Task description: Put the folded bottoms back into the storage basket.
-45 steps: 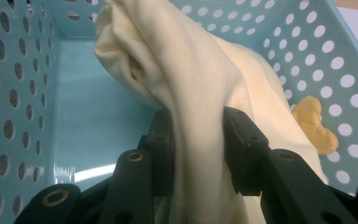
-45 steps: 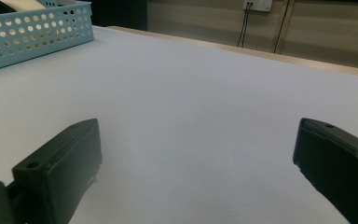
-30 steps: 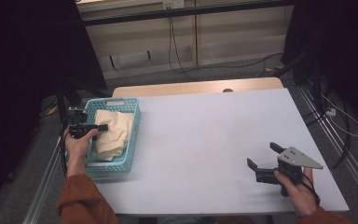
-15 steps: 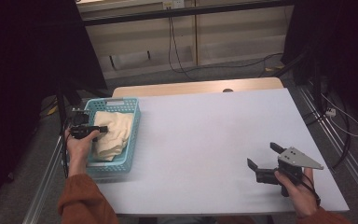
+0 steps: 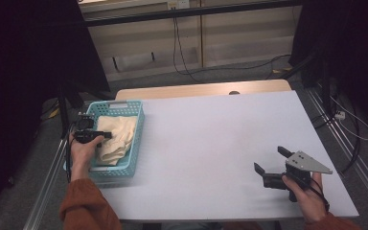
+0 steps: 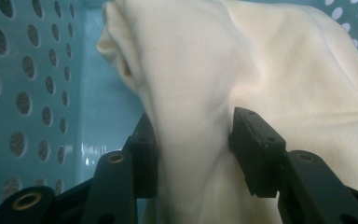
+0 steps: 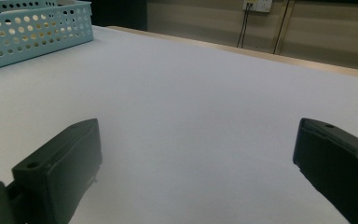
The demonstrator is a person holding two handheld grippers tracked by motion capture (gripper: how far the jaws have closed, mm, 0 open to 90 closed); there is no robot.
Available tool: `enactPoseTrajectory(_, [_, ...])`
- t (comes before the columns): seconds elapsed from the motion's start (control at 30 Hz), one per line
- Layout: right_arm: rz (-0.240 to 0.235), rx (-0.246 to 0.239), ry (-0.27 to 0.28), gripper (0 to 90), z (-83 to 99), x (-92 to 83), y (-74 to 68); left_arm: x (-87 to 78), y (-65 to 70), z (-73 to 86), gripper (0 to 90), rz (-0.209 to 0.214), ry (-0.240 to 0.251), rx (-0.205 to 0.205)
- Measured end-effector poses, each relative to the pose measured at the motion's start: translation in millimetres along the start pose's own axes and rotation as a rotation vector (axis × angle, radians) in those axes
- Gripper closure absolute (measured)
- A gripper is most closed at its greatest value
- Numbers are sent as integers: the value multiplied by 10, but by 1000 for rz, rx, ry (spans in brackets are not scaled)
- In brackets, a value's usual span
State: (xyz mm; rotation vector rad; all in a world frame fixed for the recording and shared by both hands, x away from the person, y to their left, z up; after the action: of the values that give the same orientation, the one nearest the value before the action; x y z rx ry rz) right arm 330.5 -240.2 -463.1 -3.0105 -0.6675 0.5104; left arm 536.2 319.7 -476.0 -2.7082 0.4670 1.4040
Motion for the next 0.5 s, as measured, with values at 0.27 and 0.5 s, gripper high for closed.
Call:
enactPoseTrajectory(0.27, [-2,-1,-3,11,7,8,-2,22,-20,9,445,-8,-10,-25])
enactPoseTrajectory(0.5, [-1,1,-2,11,5,11,0,3,-15,3,349,-6,-13,-28])
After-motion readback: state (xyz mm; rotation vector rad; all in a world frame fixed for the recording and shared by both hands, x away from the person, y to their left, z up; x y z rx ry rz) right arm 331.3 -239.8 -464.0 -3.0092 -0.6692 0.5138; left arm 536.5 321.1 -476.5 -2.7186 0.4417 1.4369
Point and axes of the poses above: each handheld gripper's, and its own axes: x roughly forward along the jaws, z roughly out of its underside, y roughly to its right, the point moved 7 cm from there along x, roughly forward along the jaws, and after that the axes turned 4 degrees about x, right-handed, at the moved point
